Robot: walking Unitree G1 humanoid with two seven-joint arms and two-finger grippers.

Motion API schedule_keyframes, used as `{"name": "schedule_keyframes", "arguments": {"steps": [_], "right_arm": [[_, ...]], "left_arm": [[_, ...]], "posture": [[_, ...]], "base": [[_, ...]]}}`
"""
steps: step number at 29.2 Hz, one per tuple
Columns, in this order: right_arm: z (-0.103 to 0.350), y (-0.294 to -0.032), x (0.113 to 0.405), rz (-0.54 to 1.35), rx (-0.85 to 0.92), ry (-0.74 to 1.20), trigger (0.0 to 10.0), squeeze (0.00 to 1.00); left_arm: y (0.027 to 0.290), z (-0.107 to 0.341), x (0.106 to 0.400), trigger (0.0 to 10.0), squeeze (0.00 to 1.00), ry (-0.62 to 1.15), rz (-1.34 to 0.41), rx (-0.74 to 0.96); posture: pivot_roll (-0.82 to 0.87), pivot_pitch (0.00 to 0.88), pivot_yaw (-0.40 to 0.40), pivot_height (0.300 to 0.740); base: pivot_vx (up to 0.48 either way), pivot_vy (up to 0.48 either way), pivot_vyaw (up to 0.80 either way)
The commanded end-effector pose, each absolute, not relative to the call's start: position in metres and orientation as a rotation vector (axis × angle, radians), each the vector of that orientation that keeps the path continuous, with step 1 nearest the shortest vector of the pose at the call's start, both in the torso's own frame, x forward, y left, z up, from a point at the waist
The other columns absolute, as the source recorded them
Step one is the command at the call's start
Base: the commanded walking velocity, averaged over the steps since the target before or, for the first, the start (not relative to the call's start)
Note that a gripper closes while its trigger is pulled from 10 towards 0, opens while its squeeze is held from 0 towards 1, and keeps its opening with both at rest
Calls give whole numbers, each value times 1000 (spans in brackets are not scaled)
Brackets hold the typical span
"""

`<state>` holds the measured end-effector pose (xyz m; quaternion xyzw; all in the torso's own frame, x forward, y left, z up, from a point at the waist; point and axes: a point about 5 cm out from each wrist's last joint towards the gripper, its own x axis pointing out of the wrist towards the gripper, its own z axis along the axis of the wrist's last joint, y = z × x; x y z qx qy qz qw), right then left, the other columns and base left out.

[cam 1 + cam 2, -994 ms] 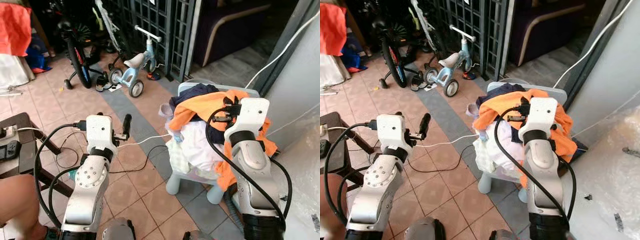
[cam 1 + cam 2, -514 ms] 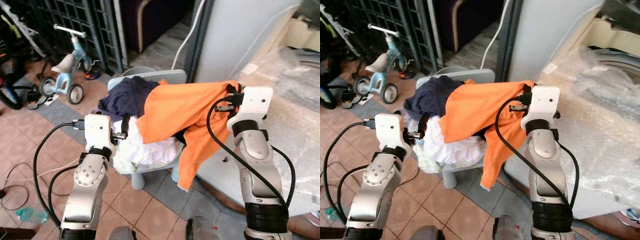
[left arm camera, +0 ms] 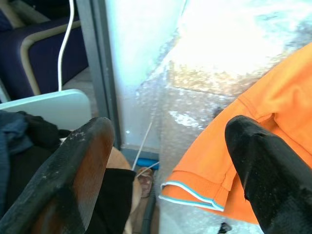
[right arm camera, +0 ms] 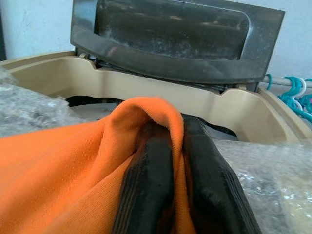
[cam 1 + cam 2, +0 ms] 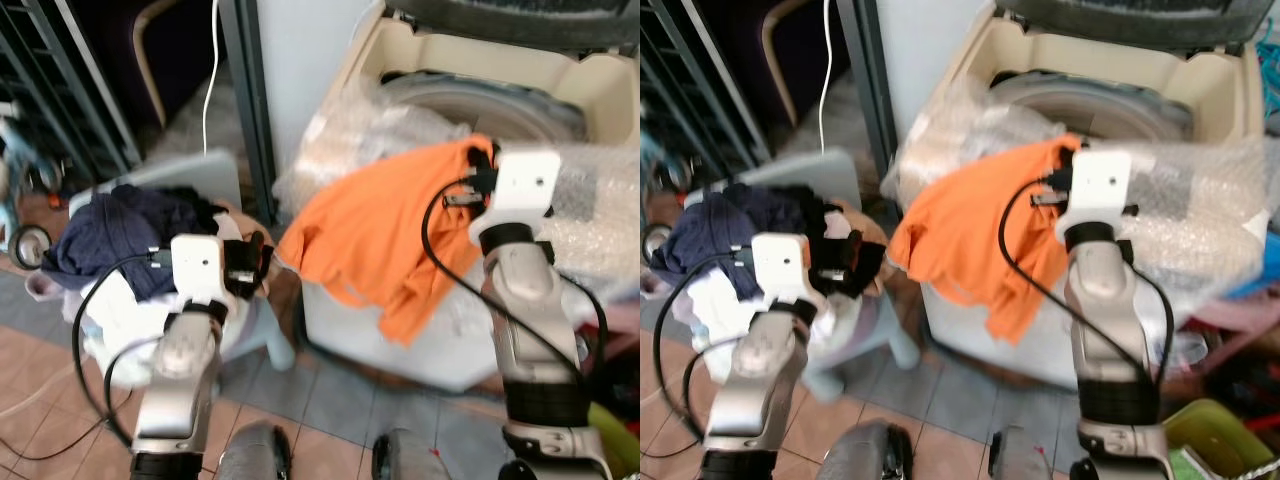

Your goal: Clothes washing

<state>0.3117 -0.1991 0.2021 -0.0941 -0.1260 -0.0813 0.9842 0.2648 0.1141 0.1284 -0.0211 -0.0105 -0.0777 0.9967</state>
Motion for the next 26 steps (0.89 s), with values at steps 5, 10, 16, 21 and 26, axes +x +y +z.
{"name": "schedule_keyframes", "arguments": {"steps": [5,10,16,21,26], "right_arm": [[213,-187,319,-64,-183,-300,10000,0],[212,-163,324,90,-173,-290,10000,0],[218,-154,330,169,-144,-304,10000,0],[247,-153,345,194,-197,-395,10000,0],[302,-158,371,183,-252,-519,10000,0]], "left_arm": [[126,133,268,10000,0,-41,-113,-43],[129,129,267,10000,0,-22,-96,-59],[136,128,266,10000,0,-14,-72,-47],[143,122,257,10000,0,26,-44,-42],[148,118,252,10000,0,47,-30,-19]], "posture": [[-31,98,22,740],[-30,95,23,740],[-27,95,26,740],[-25,97,33,740],[-20,96,37,740]], "base": [[118,0,-254],[394,0,0],[467,0,0],[466,0,0],[346,0,0]]}}
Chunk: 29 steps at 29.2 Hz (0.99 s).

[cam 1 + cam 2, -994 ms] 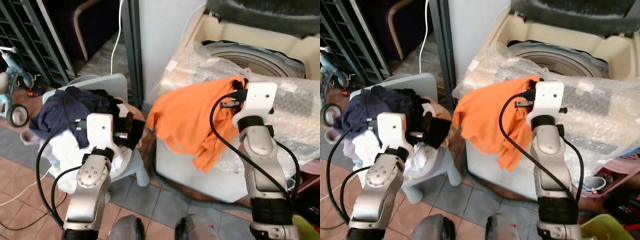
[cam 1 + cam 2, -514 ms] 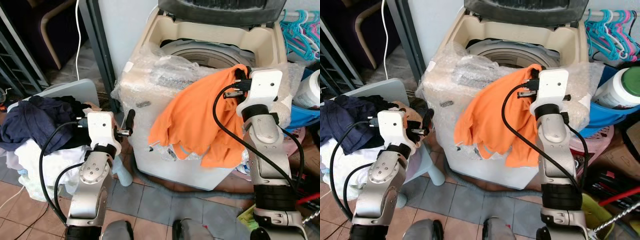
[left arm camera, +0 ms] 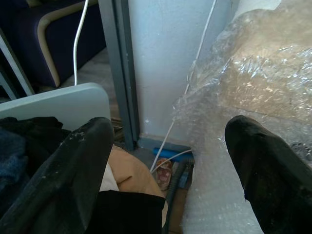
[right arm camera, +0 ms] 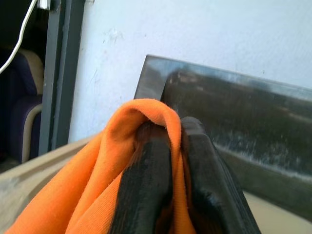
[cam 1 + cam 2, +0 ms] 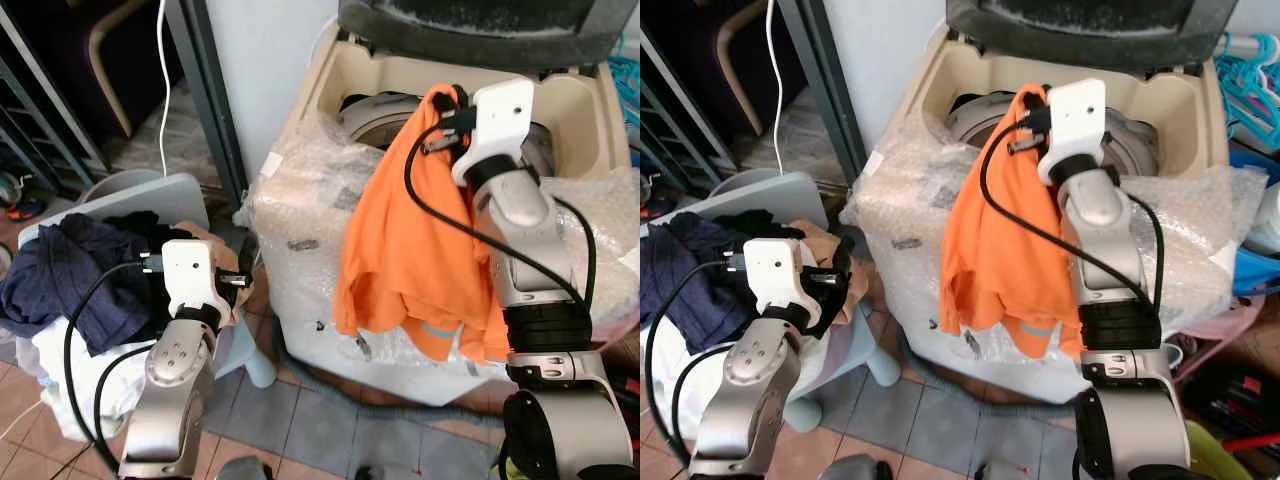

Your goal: Clothes washing

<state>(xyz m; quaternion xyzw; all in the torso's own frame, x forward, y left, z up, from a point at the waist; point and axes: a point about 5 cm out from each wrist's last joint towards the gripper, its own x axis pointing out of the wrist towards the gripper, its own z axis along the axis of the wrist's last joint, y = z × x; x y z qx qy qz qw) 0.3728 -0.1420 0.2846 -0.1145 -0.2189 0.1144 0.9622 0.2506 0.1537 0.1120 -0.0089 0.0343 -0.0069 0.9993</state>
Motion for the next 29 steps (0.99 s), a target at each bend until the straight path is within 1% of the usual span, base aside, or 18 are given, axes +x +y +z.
{"name": "schedule_keyframes", "arguments": {"steps": [1,3,4,7,8,10,11,13,14,15,16,17,18,19,21,22,23,29], "right_arm": [[314,-159,375,177,-264,-546,10000,0],[344,-165,384,142,-269,-586,10000,0],[344,-165,384,142,-269,-586,10000,0],[386,-182,389,8,-291,-656,10000,0],[386,-182,389,8,-291,-656,10000,0],[397,-193,389,-87,-300,-675,10000,0],[383,-203,396,-135,-272,-593,10000,0],[379,-206,397,-143,-265,-569,10000,0],[329,-195,408,3,-304,-371,10000,1000],[329,-195,408,3,-304,-371,10000,1000],[300,-187,410,105,-323,-254,10000,1000],[254,-179,407,246,-398,-56,10000,1000],[254,-179,407,246,-398,-56,10000,1000],[236,-180,405,292,-441,11,10000,1000],[227,-178,396,381,-450,-12,10000,1000],[227,-178,396,381,-450,-12,10000,1000],[229,-178,390,374,-461,-86,10000,1000],[229,-178,390,374,-461,-86,10000,1000]], "left_arm": [[148,118,252,10000,0,46,-24,-18],[148,118,253,10000,0,46,-21,-16],[148,118,253,10000,0,46,-21,-16],[147,119,252,10000,0,44,-19,-20],[147,119,252,10000,0,44,-19,-20],[147,119,251,10000,0,48,-13,-21],[147,118,248,10000,0,51,1,-25],[148,118,248,10000,0,52,4,-26],[148,118,247,10000,0,53,8,-26],[148,118,247,10000,0,53,8,-26],[148,118,246,10000,0,53,10,-26],[149,118,245,10000,0,56,12,-25],[149,118,245,10000,0,56,12,-25],[150,118,245,10000,0,60,16,-25],[151,115,245,10000,0,77,25,-18],[151,115,245,10000,0,77,25,-18],[150,114,246,10000,0,80,29,-18],[150,114,246,10000,0,80,29,-18]], "posture": [[-19,96,37,740],[-17,95,34,740],[-17,95,34,740],[-10,96,20,740],[-10,96,20,740],[-6,100,12,740],[0,102,6,740],[0,102,6,740],[10,109,7,740],[10,109,7,740],[10,109,7,740],[6,114,12,740],[6,114,12,740],[-4,116,14,740],[-11,115,15,740],[-11,115,15,740],[-21,114,15,740],[-21,114,15,740]], "base": [[0,0,0],[0,0,0],[0,0,0],[0,0,0],[0,0,0],[0,0,0],[0,0,0],[0,0,0],[0,0,0],[0,0,0],[0,0,0],[0,0,0],[0,0,0],[0,0,0],[0,0,0],[0,0,0],[0,0,0],[0,0,0]]}}
